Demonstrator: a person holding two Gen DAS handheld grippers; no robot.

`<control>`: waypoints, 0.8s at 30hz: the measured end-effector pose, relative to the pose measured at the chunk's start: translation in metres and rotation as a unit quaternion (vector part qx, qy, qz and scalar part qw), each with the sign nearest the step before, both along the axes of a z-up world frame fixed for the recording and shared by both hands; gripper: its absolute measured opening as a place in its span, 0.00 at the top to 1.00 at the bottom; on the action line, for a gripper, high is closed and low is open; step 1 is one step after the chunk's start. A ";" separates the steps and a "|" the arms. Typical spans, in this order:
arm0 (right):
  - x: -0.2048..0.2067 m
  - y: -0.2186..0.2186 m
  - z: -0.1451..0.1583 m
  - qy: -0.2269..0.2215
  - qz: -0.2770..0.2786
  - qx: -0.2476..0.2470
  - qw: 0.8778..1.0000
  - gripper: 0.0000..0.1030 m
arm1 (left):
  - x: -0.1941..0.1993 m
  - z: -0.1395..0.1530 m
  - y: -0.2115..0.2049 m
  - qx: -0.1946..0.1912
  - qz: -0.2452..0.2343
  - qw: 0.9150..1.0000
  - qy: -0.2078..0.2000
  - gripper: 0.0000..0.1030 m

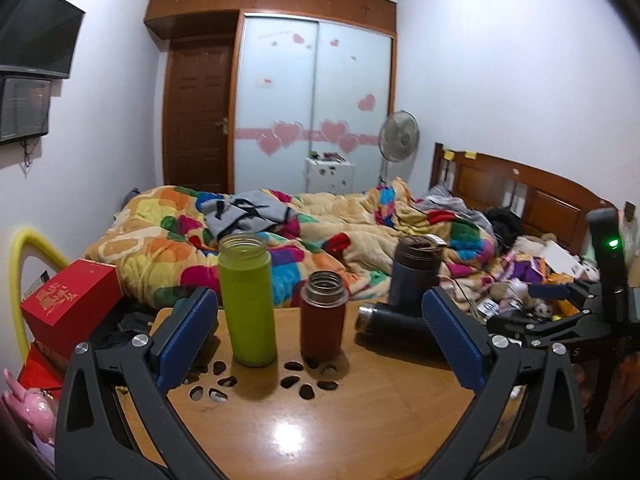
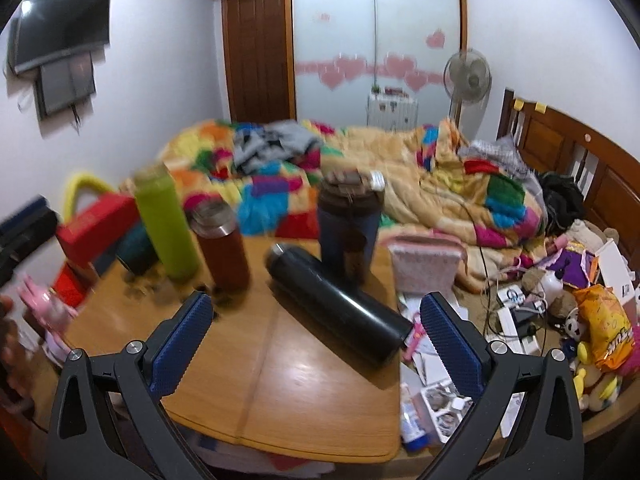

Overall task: Flip cup upside down
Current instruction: 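Move the right tool toward the black thermos lying on the table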

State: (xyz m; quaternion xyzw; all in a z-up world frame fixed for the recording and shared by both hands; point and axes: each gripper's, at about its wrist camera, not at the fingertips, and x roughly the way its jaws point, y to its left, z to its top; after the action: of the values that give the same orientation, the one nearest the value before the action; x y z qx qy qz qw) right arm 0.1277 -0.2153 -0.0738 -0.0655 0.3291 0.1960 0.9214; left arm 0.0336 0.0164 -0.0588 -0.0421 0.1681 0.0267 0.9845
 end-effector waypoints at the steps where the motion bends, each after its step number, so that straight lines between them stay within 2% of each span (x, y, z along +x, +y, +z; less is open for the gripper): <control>1: 0.008 -0.002 -0.008 0.011 0.003 -0.007 1.000 0.00 | 0.001 -0.006 0.001 0.000 0.001 1.000 -0.006 0.00; 4: 0.029 -0.004 -0.030 0.040 0.013 -0.029 0.999 0.00 | 0.005 -0.022 0.004 0.004 0.003 1.000 -0.013 0.00; 8: 0.058 0.000 -0.059 0.080 0.044 -0.063 0.994 0.00 | 0.011 -0.041 0.004 0.015 0.004 1.000 -0.002 0.00; 14: 0.105 0.006 -0.097 0.155 0.061 -0.113 0.979 0.04 | 0.018 -0.062 0.005 0.019 0.015 1.000 0.012 0.00; 21: 0.118 0.015 -0.112 0.178 0.088 -0.145 0.969 0.11 | 0.027 -0.085 0.001 0.030 -0.004 0.999 0.039 0.00; 24: 0.123 0.015 -0.116 0.184 0.094 -0.159 0.965 0.18 | 0.027 -0.088 -0.005 0.037 -0.011 0.998 0.039 0.00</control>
State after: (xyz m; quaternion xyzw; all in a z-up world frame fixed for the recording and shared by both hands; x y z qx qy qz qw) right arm 0.2505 -0.1999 -0.1901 -0.2042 0.5124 0.2356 0.8001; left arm 0.0608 0.0114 -0.1469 -0.0028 0.2057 0.0235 0.9783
